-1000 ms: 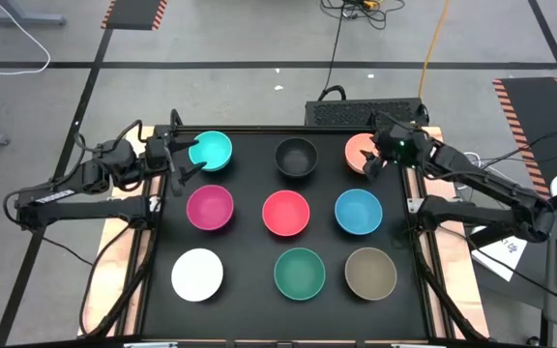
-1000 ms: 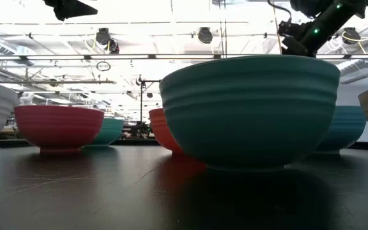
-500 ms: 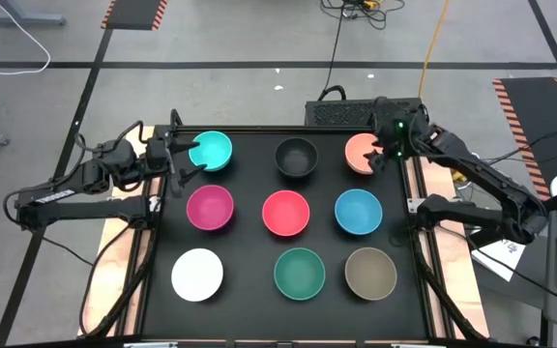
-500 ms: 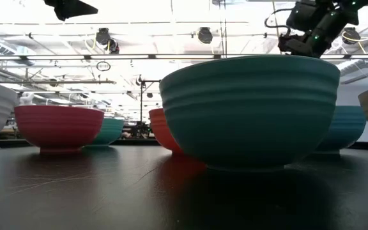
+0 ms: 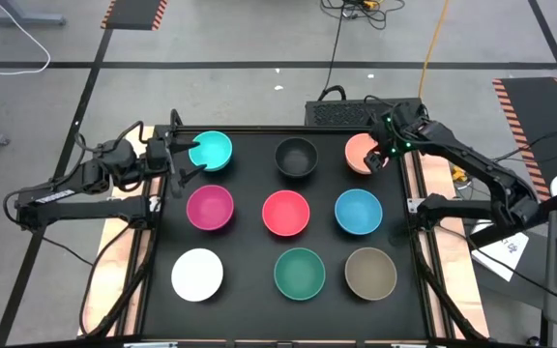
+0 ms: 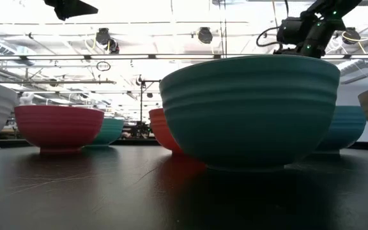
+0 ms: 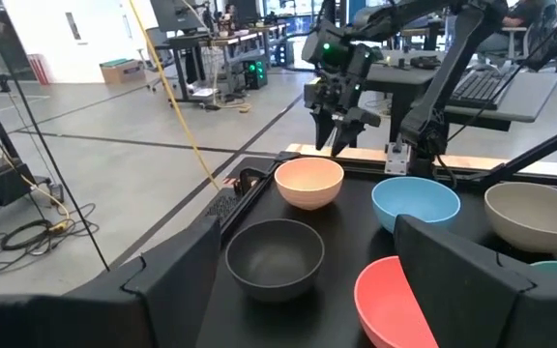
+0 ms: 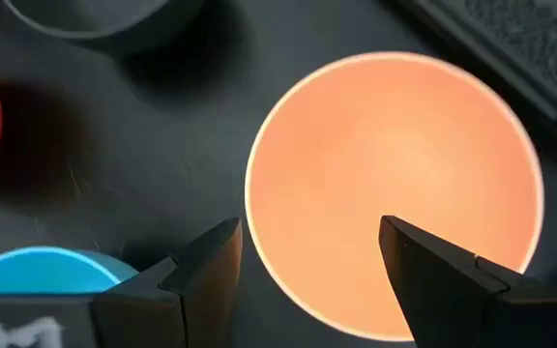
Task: Nest bowls inside each other
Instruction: Stack the light orange bowl on top of the green bowl
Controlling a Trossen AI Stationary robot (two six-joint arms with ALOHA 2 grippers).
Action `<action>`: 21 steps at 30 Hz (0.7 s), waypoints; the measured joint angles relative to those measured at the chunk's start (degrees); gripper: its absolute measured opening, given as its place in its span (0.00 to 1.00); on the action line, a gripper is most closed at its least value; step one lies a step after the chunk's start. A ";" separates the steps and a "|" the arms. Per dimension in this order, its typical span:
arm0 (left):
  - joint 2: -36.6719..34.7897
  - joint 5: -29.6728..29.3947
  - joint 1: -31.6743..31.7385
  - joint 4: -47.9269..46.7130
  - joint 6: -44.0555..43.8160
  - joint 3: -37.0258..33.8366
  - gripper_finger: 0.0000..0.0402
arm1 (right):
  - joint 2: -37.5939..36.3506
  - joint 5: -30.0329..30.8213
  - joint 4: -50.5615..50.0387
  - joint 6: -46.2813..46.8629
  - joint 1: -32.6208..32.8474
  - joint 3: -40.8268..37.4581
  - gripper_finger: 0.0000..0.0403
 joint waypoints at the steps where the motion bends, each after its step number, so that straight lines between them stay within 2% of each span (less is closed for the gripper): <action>1: 0.02 0.00 0.00 0.02 0.00 0.00 0.78 | 0.37 0.05 0.01 -0.12 0.00 0.00 0.60; 10: 0.06 -0.02 -0.01 0.00 -0.02 0.00 0.78 | 2.83 1.39 -3.75 -1.24 -0.07 3.83 0.60; 21: 0.06 0.24 -0.01 0.01 0.09 0.00 0.78 | 5.79 1.30 -8.52 -3.62 0.02 4.20 0.60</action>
